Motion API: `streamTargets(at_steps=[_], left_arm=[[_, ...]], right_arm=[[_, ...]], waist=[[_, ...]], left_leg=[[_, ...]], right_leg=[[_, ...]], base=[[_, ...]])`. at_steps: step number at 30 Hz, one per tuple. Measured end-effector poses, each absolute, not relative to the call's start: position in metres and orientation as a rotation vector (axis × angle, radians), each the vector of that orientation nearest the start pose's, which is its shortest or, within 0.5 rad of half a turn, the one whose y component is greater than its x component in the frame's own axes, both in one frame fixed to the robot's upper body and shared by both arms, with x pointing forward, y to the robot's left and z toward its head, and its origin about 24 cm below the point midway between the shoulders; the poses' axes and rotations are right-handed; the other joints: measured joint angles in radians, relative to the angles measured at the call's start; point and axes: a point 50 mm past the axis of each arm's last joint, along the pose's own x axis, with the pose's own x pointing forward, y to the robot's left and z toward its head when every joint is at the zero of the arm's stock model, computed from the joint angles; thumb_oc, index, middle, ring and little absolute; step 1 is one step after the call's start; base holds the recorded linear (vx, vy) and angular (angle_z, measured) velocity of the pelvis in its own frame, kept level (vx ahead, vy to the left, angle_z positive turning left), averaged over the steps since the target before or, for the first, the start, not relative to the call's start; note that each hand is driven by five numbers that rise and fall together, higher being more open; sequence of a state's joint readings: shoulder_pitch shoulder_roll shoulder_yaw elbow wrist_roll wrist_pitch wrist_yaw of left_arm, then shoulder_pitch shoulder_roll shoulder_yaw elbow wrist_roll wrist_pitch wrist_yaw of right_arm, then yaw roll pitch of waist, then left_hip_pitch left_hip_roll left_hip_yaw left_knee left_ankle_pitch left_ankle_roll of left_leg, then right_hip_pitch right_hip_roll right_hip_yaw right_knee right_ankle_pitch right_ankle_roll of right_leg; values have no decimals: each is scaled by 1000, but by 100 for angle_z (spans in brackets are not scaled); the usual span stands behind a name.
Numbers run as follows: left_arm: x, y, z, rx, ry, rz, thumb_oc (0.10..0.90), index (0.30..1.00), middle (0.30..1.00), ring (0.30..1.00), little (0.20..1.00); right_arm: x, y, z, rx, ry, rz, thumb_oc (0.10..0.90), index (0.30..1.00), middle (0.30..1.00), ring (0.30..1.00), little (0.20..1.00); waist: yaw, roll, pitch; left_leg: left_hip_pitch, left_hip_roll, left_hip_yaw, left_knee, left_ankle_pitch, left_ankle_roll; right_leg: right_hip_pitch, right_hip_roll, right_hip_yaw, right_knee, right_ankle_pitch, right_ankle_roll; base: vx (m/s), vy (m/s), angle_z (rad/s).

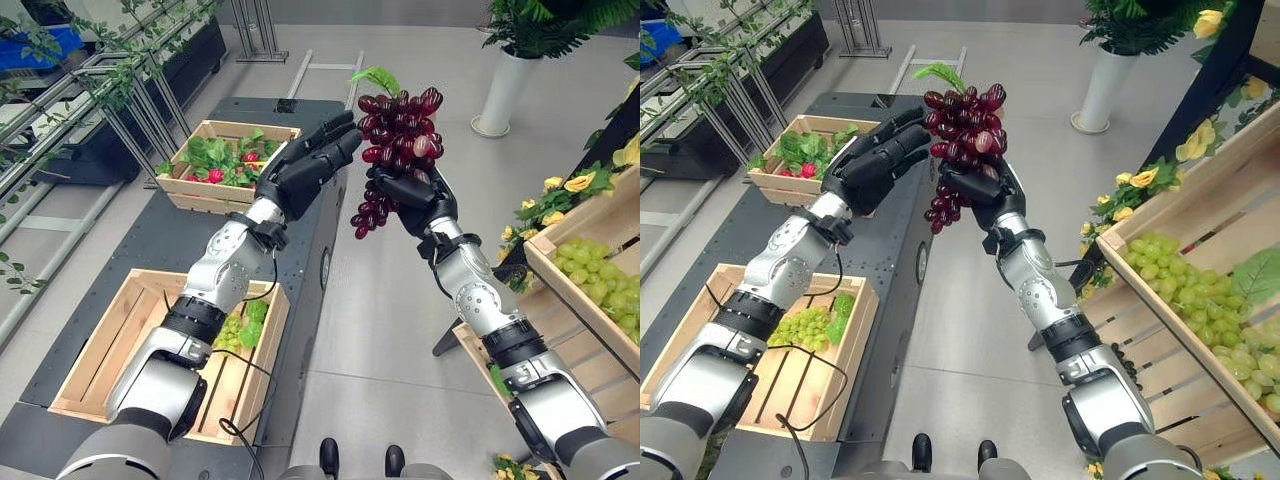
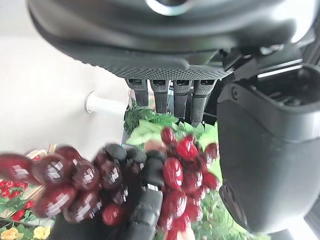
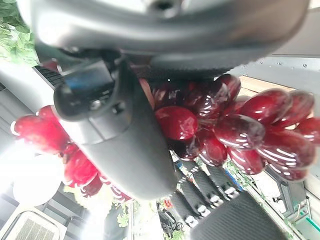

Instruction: Pick up the fruits from the basket on one side to the basket on the other side

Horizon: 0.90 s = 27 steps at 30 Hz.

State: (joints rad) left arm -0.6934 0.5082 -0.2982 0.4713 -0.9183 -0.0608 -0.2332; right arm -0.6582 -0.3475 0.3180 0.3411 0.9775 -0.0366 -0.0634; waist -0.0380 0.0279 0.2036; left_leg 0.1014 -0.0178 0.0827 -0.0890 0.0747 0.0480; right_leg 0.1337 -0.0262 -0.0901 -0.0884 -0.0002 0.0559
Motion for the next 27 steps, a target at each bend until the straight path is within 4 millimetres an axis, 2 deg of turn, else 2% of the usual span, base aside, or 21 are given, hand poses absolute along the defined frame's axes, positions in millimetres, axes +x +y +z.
streamTargets(at_steps=[3,5,6,9,11,14,18,21,27], left_arm=[[353,187,124,-215,-134,-333,800,900,900,900,900],[335,198,85,-200,-47,-263,800,900,900,900,900],[329,199,77,-207,-41,-248,800,900,900,900,900],[287,210,18,-194,131,-161,800,900,900,900,900],[263,211,-8,-185,221,-138,800,900,900,900,900],[246,206,-26,-230,278,-103,800,900,900,900,900],[238,193,-34,-281,295,-81,800,900,900,900,900],[237,188,-34,-216,300,-119,800,900,900,900,900],[230,185,-39,-73,323,-161,800,900,900,900,900]], right_arm=[[350,-129,126,454,-76,300,400,300,300,300,300],[335,-141,94,440,-7,286,400,300,300,300,300],[329,-145,85,447,10,282,400,300,300,300,300],[297,-165,38,450,143,228,400,300,300,300,300],[278,-179,16,431,208,188,400,300,300,300,300],[262,-189,1,384,260,176,400,300,300,300,300],[250,-192,-10,345,306,190,400,300,300,300,300],[241,-193,-18,352,340,186,400,300,300,300,300],[237,-196,-21,303,354,185,400,300,300,300,300]], waist=[[0,0,-2],[2,-2,-7],[2,-2,-11],[4,-7,-16],[4,-10,-16],[3,-12,-17],[2,-27,-25],[1,-42,-33],[-2,-47,-35]], left_leg=[[1,1,2,0,0,0],[-2,0,2,0,-1,0],[-1,0,2,0,-2,0],[-2,-1,6,-1,-6,2],[-3,-1,7,-1,-6,3],[-3,0,11,-1,-7,4],[-3,1,14,-7,-9,0],[-3,2,17,-7,-9,1],[-2,2,34,-1,-7,5]], right_leg=[[0,1,3,0,1,0],[-4,2,4,0,2,2],[-3,1,4,0,2,2],[-7,-1,8,0,2,2],[-8,-1,11,0,3,4],[-11,0,19,-1,7,7],[-17,1,23,-1,8,8],[-18,1,24,-1,9,7],[-19,1,34,-1,14,7]], base=[[17,1,-3],[46,6,0],[41,9,-1],[24,8,-5],[2,5,-2],[6,1,-7],[19,-21,-5],[18,-34,-3],[43,-34,-7]])
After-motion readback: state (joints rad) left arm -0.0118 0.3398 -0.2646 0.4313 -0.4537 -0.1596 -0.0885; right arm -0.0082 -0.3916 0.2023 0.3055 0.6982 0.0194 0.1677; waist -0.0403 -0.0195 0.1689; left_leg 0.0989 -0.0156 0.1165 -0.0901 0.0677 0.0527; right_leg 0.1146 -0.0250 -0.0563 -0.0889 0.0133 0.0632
